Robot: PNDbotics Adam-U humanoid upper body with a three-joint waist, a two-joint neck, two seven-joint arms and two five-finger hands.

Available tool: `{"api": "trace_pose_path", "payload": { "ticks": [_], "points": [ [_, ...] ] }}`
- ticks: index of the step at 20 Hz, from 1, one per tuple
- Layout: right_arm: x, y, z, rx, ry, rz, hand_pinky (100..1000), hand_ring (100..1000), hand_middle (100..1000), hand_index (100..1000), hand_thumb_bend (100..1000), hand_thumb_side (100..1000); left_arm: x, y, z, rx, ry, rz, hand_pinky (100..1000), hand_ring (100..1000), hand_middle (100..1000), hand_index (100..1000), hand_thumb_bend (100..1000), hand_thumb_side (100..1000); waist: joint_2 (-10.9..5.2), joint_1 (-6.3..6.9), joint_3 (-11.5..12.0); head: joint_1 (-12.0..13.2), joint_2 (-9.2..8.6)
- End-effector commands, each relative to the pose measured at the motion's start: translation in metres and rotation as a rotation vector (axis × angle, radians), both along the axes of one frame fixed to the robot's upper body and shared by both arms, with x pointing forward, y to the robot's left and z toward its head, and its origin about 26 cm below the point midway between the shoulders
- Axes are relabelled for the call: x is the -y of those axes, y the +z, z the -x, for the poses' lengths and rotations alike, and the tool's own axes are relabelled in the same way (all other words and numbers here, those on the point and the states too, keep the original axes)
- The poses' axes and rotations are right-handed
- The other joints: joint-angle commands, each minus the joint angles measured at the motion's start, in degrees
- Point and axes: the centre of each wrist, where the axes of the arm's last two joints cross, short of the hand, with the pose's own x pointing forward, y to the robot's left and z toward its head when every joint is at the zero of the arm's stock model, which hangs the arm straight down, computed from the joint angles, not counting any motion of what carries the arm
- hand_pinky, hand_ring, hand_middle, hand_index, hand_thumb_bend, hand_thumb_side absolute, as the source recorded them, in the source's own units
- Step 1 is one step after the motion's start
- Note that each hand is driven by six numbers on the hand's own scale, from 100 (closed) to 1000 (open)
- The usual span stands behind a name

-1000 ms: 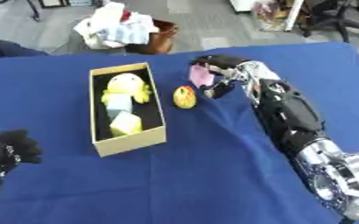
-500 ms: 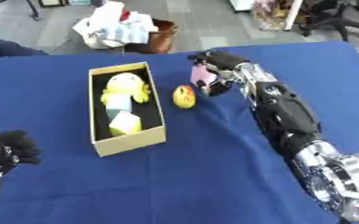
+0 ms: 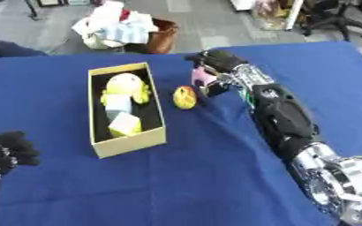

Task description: Pick up objects on the table and place them in the box.

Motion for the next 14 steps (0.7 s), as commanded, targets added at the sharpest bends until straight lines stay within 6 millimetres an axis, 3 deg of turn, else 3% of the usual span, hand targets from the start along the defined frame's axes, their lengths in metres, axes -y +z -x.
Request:
{"api": "trace_pose_path", "payload": {
  "ticks": [1, 10, 14],
  "points": [
    [0.003, 0.006, -0.001, 0.023, 0.001, 0.007, 743, 792, 849, 1000, 100, 163, -0.001, 0.009, 0.000, 0.032, -0.012, -0.013, 640, 657, 627, 793, 100, 814, -0.15, -0.43, -0.1, -0.2, -0.81],
    [0.002, 0.022, -0.001, 0.171, 0.093, -0.138, 761, 810, 879, 1000, 100, 103, -0.002, 0.009, 0.000, 0.030, -0.009, -0.013, 640, 657, 626, 793, 100, 818, -0.04, -0.36, -0.2, -0.4, -0.70],
    [0.008, 0.015, -0.001, 0.119, 0.040, -0.131, 837, 912, 968, 1000, 100, 137, -0.002, 0.009, 0.000, 0.032, -0.011, -0.013, 640, 657, 626, 793, 100, 816, 0.01, -0.44, -0.2, -0.5, -0.79]
  ]
}}
